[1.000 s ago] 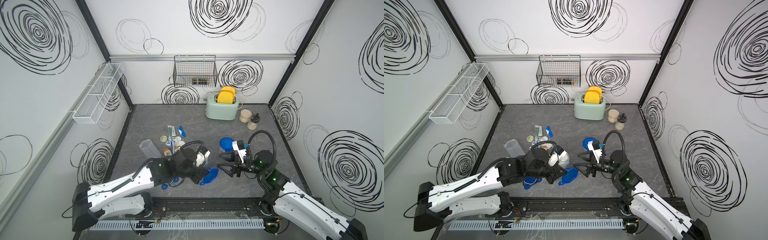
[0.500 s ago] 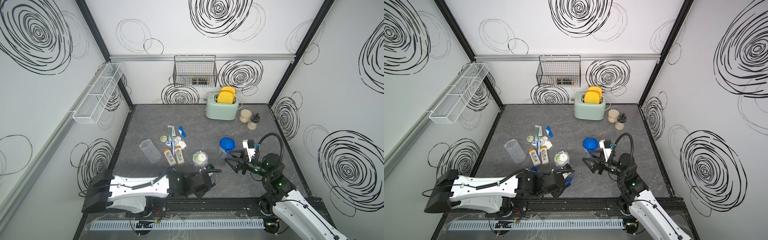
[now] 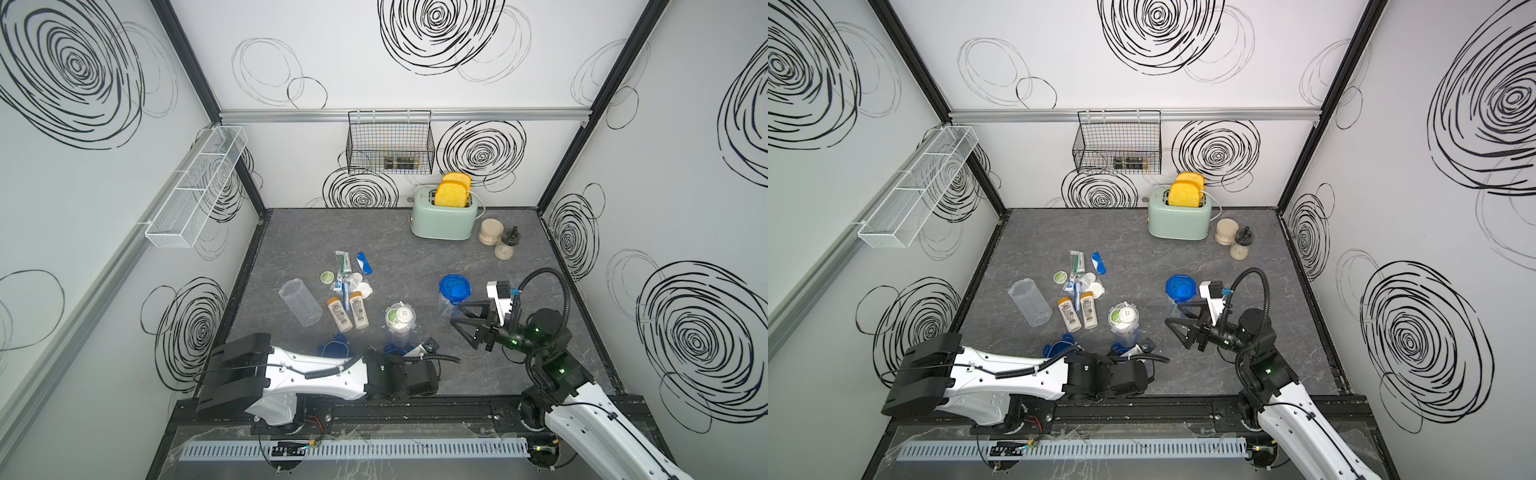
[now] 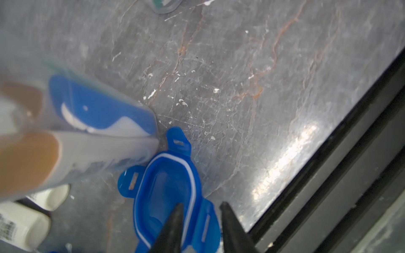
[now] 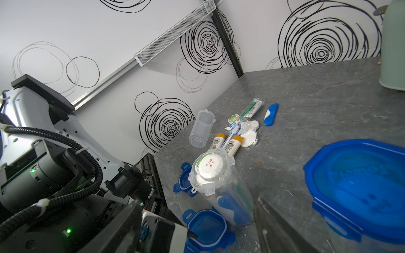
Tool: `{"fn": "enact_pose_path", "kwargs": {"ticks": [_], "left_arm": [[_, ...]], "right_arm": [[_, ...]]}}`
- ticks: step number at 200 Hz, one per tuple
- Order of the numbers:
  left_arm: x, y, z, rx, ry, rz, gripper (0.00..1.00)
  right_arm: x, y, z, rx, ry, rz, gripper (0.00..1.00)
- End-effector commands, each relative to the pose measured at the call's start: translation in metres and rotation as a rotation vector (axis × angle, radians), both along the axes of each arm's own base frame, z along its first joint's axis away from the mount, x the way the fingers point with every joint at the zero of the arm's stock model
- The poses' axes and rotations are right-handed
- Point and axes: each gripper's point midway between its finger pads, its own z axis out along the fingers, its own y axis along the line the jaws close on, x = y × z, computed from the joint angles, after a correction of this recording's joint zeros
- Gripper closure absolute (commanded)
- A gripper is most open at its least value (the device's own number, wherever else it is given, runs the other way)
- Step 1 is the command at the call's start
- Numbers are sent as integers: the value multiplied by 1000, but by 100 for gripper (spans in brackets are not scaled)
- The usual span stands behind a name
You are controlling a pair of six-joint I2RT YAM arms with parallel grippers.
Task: Take out toiletry kits
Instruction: Place the lid at the center of the board, then pick up the container from the center of the board.
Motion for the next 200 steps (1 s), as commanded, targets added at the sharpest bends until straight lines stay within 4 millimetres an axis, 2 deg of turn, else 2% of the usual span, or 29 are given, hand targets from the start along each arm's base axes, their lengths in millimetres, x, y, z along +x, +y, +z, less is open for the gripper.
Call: {"fn": "enact_pose_path", "kwargs": {"ticks": [1, 27, 45, 62, 82, 97, 105, 127, 141, 162, 179, 200], "left_arm": [[-1, -10, 7, -38, -7, -9, 43], [-3, -14, 12, -62, -5, -23, 39], [-5, -19, 24, -108, 3, -35, 39], [-6, -20, 45, -186, -3, -37, 40], [1, -13, 83, -319, -23, -9, 40], [12, 3, 116, -435, -59, 50, 38], [21, 15, 134, -503, -75, 95, 34], [45, 56, 166, -679, -94, 222, 30], [61, 88, 174, -742, -108, 324, 28], [77, 130, 175, -760, -129, 469, 25], [79, 143, 178, -763, -129, 487, 24], [76, 143, 186, -775, -127, 462, 21]], "right_arm": [[-1, 0, 4, 9, -13, 11, 17], [-1, 1, 2, 5, -4, 15, 17], [-1, 1, -1, -1, 6, 17, 18], [-5, 3, -4, -3, -10, 42, 19], [-16, 8, -7, 0, -40, 94, 20], [-23, 14, -6, -24, -75, 96, 18], [-26, 17, -8, -37, -99, 94, 17], [-33, 31, -28, -88, -124, 99, 16], [-36, 41, -44, -155, -134, 96, 16], [-29, 48, -63, -231, -179, 26, 12], [-32, 56, -71, -228, -235, 31, 8], [-33, 64, -84, -244, -283, 51, 3]]}}
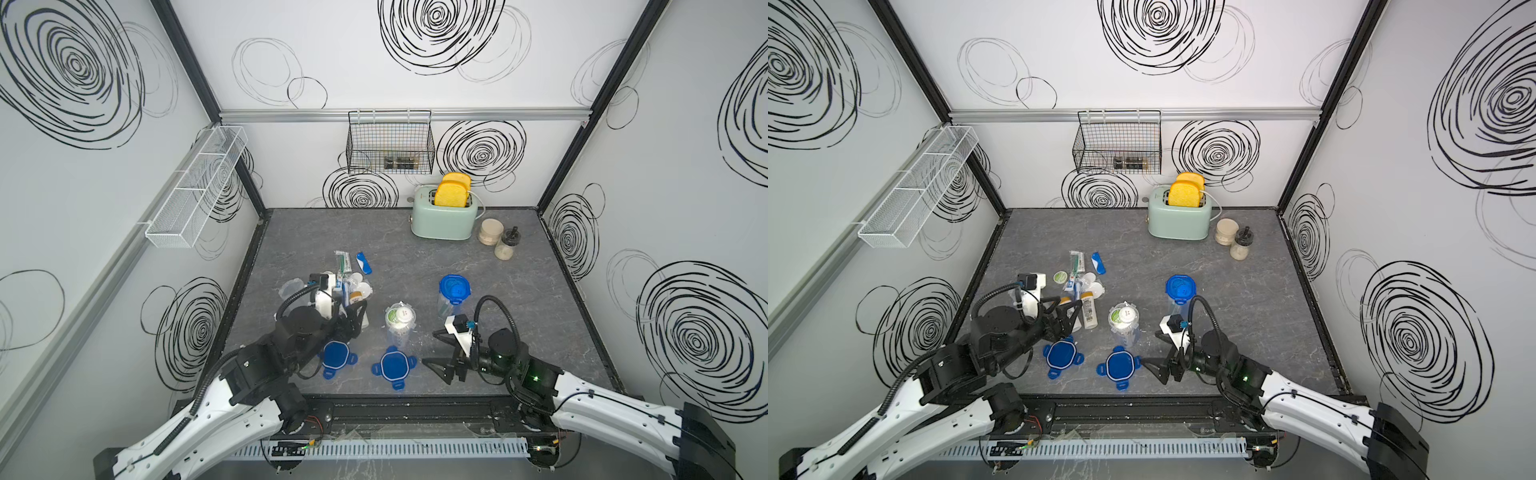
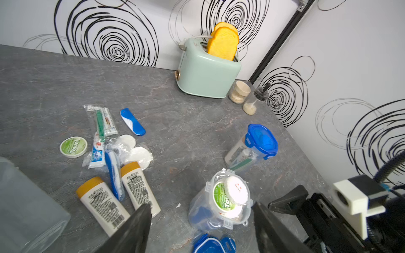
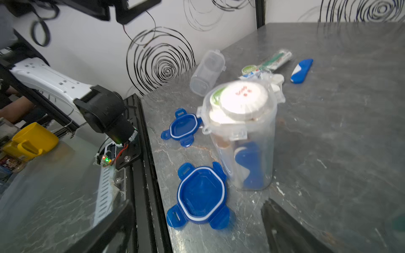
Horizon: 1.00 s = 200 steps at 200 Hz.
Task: Take out toiletry kits
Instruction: Pick up the container from the center of the board.
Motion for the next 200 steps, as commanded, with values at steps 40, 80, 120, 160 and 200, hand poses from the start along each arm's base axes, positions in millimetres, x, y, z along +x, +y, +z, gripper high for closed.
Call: {"fn": "enact_pose_path", "kwargs": {"ticks": [40, 80, 120, 160, 200], "left_arm": [[-6, -3, -7, 35, 48, -53, 21], [-5, -4, -10, 22, 36, -57, 20], [-3, -3, -10, 10, 33, -60, 20], [0, -3, -12, 8, 39, -63, 20], [1, -4, -13, 3, 44, -65, 20]], "right_arm": [[28, 26, -7, -22, -155, -50, 1], [48, 36, -9, 17, -160, -126, 1], [59, 61, -24, -18, -151, -103, 2], [71, 75, -32, -7, -155, -126, 2], [77, 78, -41, 17, -168, -148, 1]]}}
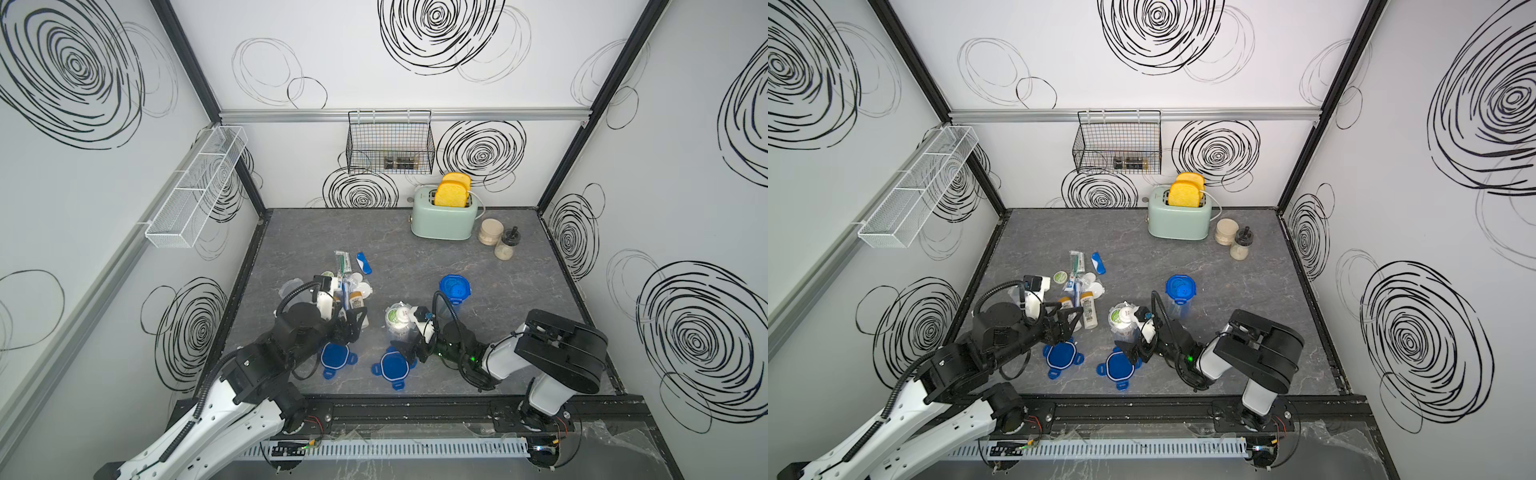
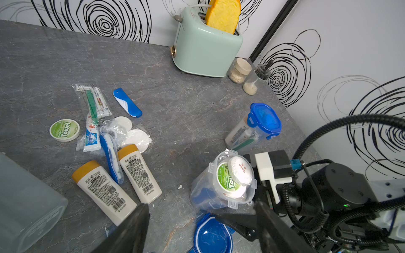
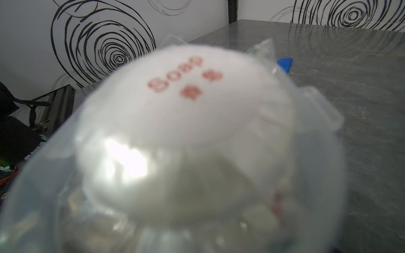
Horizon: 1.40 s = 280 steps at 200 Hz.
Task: Take out toiletry kits
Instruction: Pick up the container from the center of the board.
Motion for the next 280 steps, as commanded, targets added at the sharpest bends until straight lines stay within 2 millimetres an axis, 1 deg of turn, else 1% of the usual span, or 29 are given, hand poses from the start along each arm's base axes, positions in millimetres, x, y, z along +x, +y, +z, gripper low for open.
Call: {"fn": "enact_pose_path", "kwargs": {"ticks": [1, 30, 57, 89, 108, 158, 174, 197, 199, 203, 214, 226, 237, 258, 280], "left_arm": [[3, -5, 6, -20, -29, -17, 20], [4, -4, 4, -17, -25, -9, 20], [4, -4, 5, -19, -27, -8, 20], [5, -5, 2, -14, -18, -13, 20], [5, -5, 2, -13, -16, -11, 20], [5, -4, 2, -16, -19, -9, 20], [4, -5, 3, -19, -20, -13, 20], [5, -7, 2, -17, -16, -24, 20], [5, -7, 2, -16, -16, -25, 20], [5, -7, 2, -17, -17, -27, 20], [6, -7, 3, -19, -18, -27, 20], [5, -7, 3, -21, -18, -35, 20], [5, -8, 4, -18, -21, -40, 21], [7, -4, 5, -9, -25, -21, 22], [9, -5, 6, -11, -19, -24, 22]], "right_arm": [[7, 7, 20, 86, -68, -21, 1], [13, 5, 21, 111, -98, -53, 1], [12, 10, 17, 109, -103, -33, 2], [12, 9, 19, 132, -122, -36, 3], [13, 11, 19, 130, -126, -34, 7], [12, 16, 23, 124, -114, -13, 24], [12, 20, 27, 115, -80, -6, 26], [15, 25, 29, 75, -15, -8, 27], [16, 27, 32, 81, -16, -7, 27], [15, 27, 32, 71, -4, 1, 27], [15, 31, 39, 72, 18, 16, 28], [12, 33, 44, 62, 65, 38, 29], [9, 34, 54, 78, 114, 54, 30], [7, 31, 67, 123, 222, 45, 30], [1, 31, 70, 137, 357, 52, 32]]}}
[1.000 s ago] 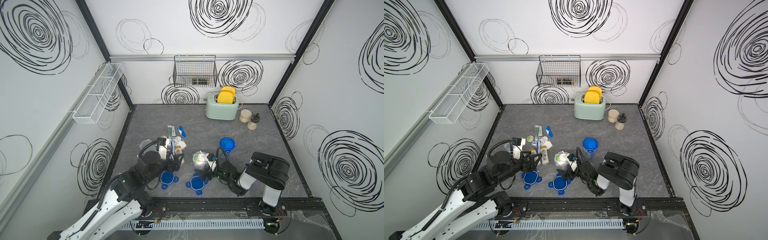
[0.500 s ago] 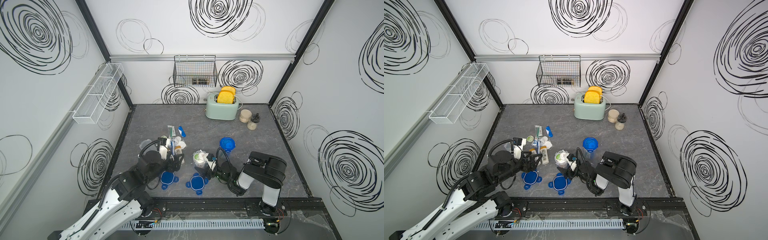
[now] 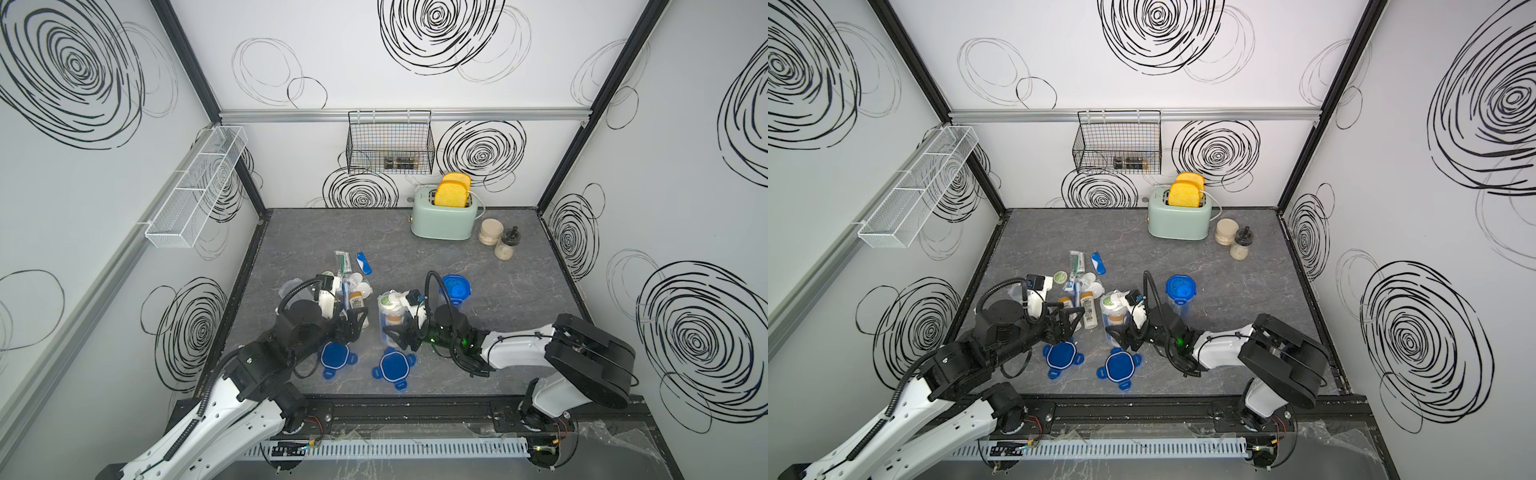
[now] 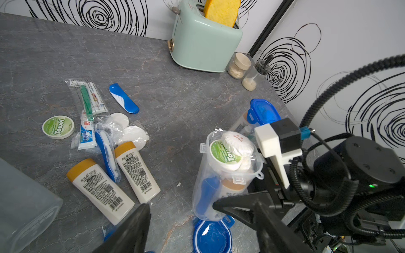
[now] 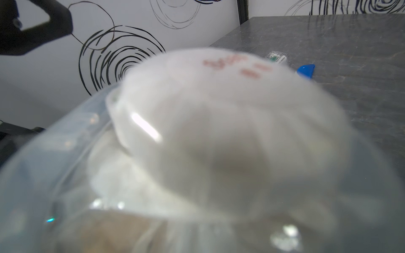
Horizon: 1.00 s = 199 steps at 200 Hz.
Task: Take out toiletry kits
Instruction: 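Pick up the container from the center of the board, then pour the toiletry kits out of the container.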
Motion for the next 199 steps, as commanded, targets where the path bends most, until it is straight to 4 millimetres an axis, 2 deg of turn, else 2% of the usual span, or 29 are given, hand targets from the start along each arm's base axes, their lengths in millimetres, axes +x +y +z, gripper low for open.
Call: {"fn": "enact_pose_path", "kwargs": {"ticks": [1, 36, 59, 91, 136, 163, 178, 199], "left_arm": [[6, -3, 12, -22, -40, -6, 22], [-3, -18, 15, -56, -36, -93, 25], [-9, -32, 13, -75, -12, -144, 26], [-6, -28, -9, -64, 43, -50, 24], [-14, -42, -36, -80, 94, -75, 22], [-27, -54, -39, -124, 82, -118, 13], [-35, -62, -48, -142, 102, -149, 11], [-40, -62, -66, -108, 134, -131, 10]], "right_arm": [[-7, 4, 18, 59, 174, 20, 32], [-23, 8, 27, 70, 365, 51, 32], [-26, 11, 28, 59, 468, 44, 32], [-25, 18, 26, 48, 595, 27, 34], [-20, 21, 12, 67, 779, -2, 36], [-17, 23, 7, 98, 859, -7, 37], [-13, 23, 4, 87, 889, -19, 37], [-12, 25, 6, 105, 925, -6, 37]]}}
